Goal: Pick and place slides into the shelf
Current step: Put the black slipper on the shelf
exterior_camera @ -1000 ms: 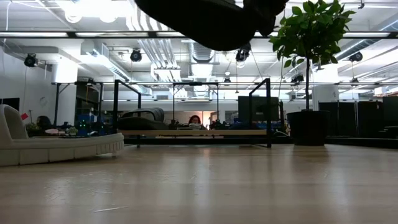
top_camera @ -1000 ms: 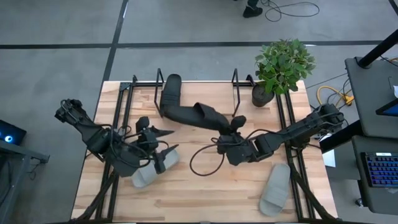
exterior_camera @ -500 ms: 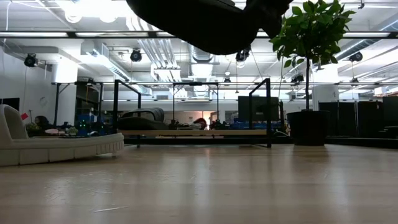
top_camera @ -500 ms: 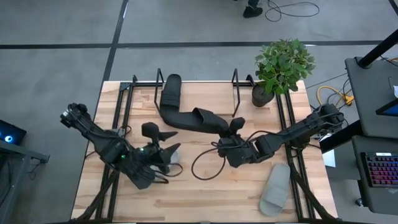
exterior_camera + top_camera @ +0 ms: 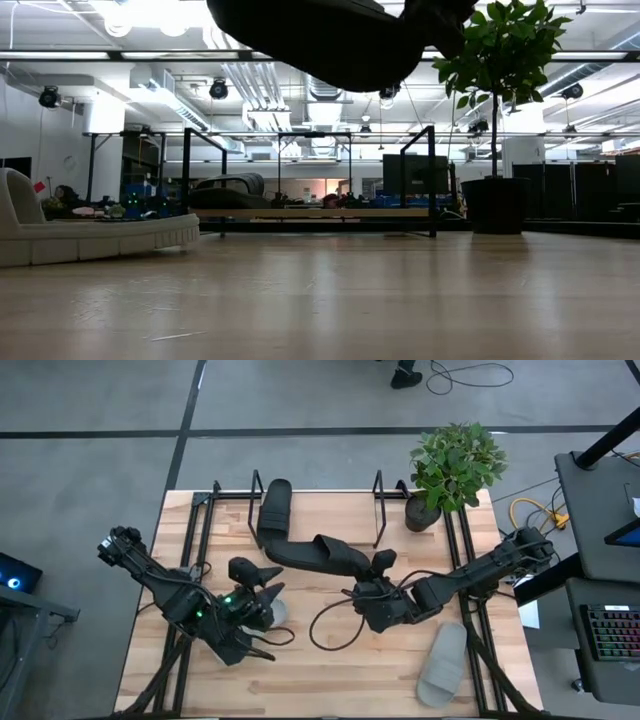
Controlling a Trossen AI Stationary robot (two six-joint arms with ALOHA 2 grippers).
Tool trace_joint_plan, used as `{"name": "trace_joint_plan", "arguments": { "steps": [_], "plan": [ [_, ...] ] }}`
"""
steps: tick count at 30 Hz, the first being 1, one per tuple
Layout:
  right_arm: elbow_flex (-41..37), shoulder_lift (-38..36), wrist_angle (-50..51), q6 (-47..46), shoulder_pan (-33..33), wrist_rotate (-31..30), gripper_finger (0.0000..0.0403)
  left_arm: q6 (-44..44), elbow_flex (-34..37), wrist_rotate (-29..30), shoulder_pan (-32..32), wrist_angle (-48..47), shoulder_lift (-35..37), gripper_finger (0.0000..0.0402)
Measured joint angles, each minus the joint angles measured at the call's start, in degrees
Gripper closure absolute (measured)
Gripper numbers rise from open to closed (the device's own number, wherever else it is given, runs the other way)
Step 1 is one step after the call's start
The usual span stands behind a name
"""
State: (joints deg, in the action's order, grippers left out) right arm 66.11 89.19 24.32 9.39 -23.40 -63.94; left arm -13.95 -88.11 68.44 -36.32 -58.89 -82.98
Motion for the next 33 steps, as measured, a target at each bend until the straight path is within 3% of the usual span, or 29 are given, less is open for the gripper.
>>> {"name": "trace_joint_plan", "arguments": {
  "steps": [12, 27, 33],
  "plan": [
    [0.0, 0.0, 0.0, 0.3, -0.1, 0.0, 0.0354, 0.1, 0.3, 0.5, 4.8, -7.9, -1.2, 0.0191],
    [0.0, -0.2, 0.0, 0.5, -0.3, 0.0, 0.0355, 0.0, 0.3, -7.2, 13.9, -8.2, -1.0, 0.0192],
    [0.0, -0.2, 0.0, 1.1, -0.4, 0.0, 0.0355, -0.1, 0.3, -11.0, 14.2, -8.4, -1.0, 0.0239]
  ]
}}
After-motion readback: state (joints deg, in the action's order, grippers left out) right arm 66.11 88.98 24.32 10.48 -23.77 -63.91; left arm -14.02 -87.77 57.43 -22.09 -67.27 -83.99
